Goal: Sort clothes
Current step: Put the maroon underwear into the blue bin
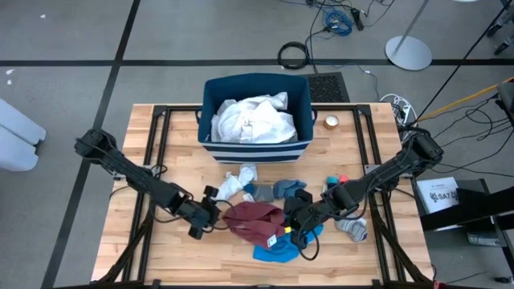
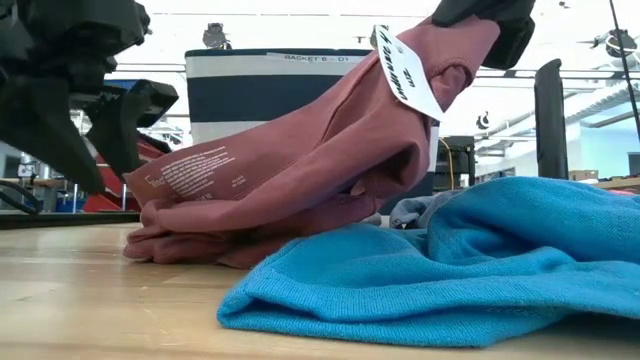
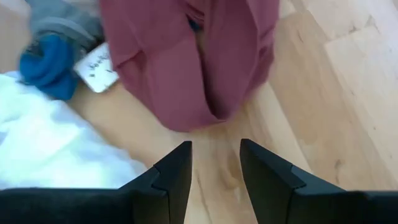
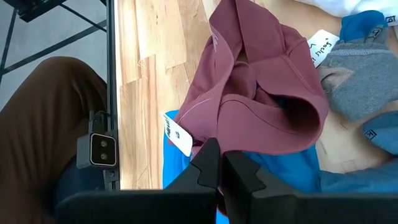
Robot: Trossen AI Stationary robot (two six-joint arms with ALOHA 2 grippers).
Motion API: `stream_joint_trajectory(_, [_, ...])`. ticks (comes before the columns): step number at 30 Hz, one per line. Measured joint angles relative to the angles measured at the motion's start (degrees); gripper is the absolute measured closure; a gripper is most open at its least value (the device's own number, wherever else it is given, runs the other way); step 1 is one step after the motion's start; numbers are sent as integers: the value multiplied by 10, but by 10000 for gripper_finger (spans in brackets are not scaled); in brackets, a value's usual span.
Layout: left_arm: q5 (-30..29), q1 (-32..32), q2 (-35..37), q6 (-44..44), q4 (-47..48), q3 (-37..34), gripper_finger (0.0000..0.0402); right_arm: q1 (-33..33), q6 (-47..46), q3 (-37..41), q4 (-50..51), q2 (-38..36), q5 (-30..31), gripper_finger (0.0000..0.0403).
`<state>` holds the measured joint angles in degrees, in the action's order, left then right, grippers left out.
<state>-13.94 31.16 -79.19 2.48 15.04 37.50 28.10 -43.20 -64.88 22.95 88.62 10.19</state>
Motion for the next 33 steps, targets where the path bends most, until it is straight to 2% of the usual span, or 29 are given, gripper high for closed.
stream_joint_trajectory(3, [1,0,-21,0,-10,0,256,0,2,0,-1,0,0,403])
stream_joint_trajectory(10, [-61,0,-50,1,-34,0,256,0,4,0,-5,0,0,403])
stream_joint_trajectory(16, [-52,0,-50,1,-80,0,256,0,4,0,-4,0,0,403])
stream_joint_trajectory(24, [-26,0,-50,2,-88,0,256,0,4,0,-4,0,0,403])
stream_joint_trajectory(33, [-26,0,-50,1,-104,0,256,0,5,0,-4,0,0,403])
